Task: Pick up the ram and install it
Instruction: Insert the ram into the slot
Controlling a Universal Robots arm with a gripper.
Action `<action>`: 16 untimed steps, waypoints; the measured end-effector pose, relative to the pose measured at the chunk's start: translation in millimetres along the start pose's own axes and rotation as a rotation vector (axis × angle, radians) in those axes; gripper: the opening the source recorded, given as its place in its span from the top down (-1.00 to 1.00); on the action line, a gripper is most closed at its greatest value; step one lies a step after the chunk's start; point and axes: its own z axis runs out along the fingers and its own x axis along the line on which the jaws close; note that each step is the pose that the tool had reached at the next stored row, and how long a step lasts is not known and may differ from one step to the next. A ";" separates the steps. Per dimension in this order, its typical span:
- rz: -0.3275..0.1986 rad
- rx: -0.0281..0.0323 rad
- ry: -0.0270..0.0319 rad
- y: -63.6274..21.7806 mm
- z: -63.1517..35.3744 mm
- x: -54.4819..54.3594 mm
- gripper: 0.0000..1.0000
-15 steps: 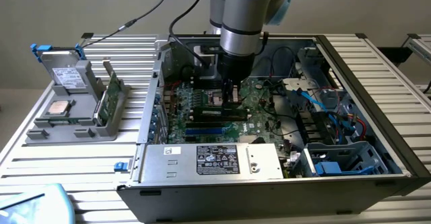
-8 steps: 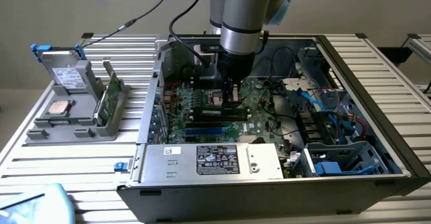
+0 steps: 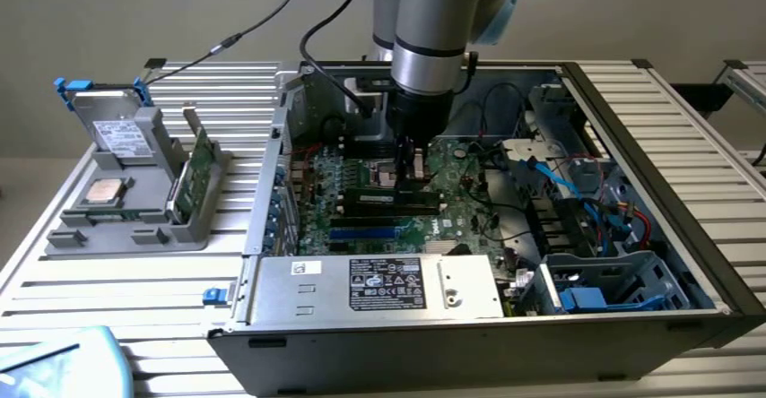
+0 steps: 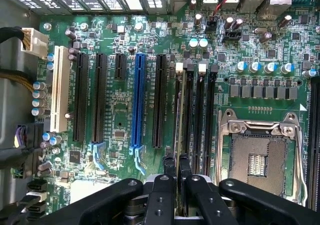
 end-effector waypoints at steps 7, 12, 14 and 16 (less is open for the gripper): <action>0.002 0.0110 0.0063 0.2 0.0 -0.2 0.72; 0.002 0.0127 0.0063 3.3 0.3 -0.6 0.72; 0.001 0.0143 0.0063 4.8 0.5 -0.7 0.72; -0.001 0.0161 0.0069 5.2 0.3 -0.8 0.72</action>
